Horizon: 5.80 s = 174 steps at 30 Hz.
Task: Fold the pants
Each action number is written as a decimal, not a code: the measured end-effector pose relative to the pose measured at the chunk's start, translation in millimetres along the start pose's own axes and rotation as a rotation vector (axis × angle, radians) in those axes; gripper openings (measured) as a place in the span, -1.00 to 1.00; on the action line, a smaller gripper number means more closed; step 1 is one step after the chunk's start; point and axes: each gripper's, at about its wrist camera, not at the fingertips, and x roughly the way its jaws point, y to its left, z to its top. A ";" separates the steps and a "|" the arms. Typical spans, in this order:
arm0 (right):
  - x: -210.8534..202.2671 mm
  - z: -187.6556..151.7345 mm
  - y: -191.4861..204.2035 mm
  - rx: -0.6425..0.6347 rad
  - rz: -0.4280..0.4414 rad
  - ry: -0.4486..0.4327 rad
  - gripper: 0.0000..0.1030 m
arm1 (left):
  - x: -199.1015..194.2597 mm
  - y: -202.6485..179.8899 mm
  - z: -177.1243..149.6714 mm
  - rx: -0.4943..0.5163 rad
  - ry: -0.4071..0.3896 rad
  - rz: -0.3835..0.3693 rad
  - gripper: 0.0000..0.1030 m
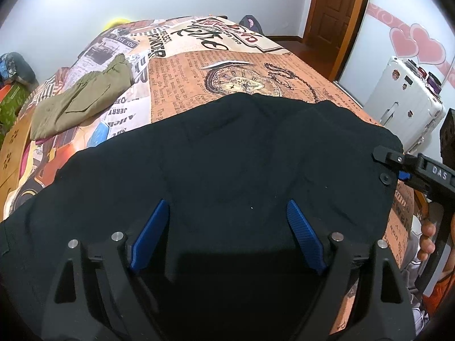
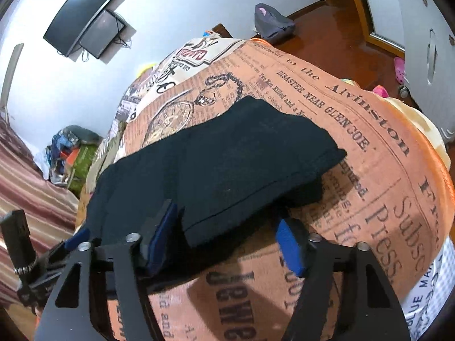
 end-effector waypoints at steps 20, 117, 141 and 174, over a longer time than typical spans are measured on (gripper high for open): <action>-42.3 29.7 80.2 -0.281 0.011 -0.206 -0.64 | -30.7 21.2 -1.4 -0.055 -0.040 -0.010 0.64; 136.6 -58.7 249.1 -1.101 0.059 0.315 0.13 | 8.9 172.6 -17.6 -0.278 0.006 0.155 0.71; 57.1 -11.8 220.9 -0.853 0.058 0.139 0.23 | -149.2 220.6 -93.3 -0.445 -0.160 0.299 0.70; 85.3 -93.6 214.9 -0.837 0.044 0.187 0.35 | -113.5 261.4 -227.8 -0.917 -0.137 -0.168 0.72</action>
